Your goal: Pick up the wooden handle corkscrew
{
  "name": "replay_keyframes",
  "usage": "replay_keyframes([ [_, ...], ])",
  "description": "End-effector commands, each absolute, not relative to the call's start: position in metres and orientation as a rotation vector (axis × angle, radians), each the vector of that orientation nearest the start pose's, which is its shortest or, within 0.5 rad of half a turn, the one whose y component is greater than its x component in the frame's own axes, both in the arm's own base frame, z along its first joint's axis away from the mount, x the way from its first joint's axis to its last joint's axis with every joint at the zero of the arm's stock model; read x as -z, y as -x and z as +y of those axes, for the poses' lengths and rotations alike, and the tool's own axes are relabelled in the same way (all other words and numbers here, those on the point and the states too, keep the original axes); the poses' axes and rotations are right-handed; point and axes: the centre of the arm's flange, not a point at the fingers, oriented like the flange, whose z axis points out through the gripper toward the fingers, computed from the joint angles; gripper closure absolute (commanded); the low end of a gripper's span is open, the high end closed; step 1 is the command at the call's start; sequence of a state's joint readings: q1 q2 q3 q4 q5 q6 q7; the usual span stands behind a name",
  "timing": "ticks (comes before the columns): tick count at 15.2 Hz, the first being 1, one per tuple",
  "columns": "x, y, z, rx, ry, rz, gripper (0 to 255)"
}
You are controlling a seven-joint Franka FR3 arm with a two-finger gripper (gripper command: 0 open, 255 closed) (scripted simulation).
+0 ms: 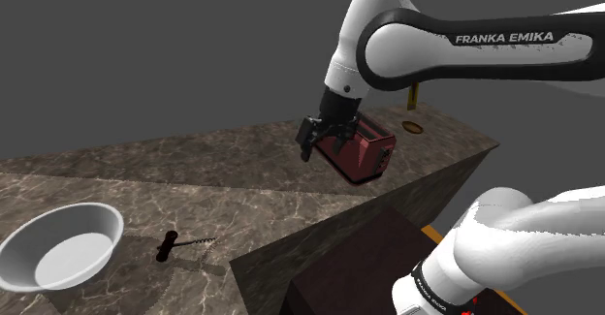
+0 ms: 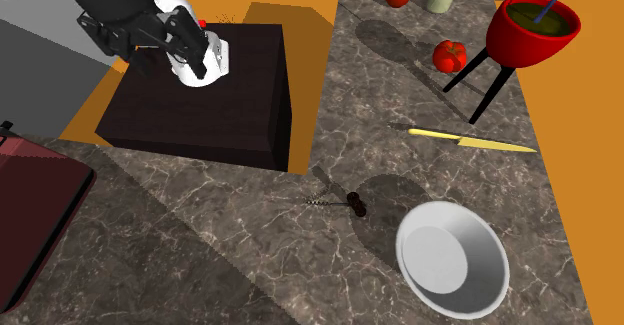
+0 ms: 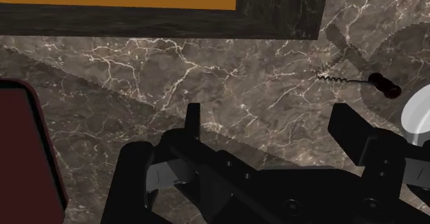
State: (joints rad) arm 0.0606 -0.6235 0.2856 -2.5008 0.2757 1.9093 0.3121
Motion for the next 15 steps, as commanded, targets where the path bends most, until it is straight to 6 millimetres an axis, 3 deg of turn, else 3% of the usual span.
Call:
replay_keyframes([
  [1, -0.47, -0.344, 0.172, -0.009, 3.031, 0.196, 0],
  [15, -0.377, -0.393, 0.317, 0.021, 2.966, 0.409, 0],
])
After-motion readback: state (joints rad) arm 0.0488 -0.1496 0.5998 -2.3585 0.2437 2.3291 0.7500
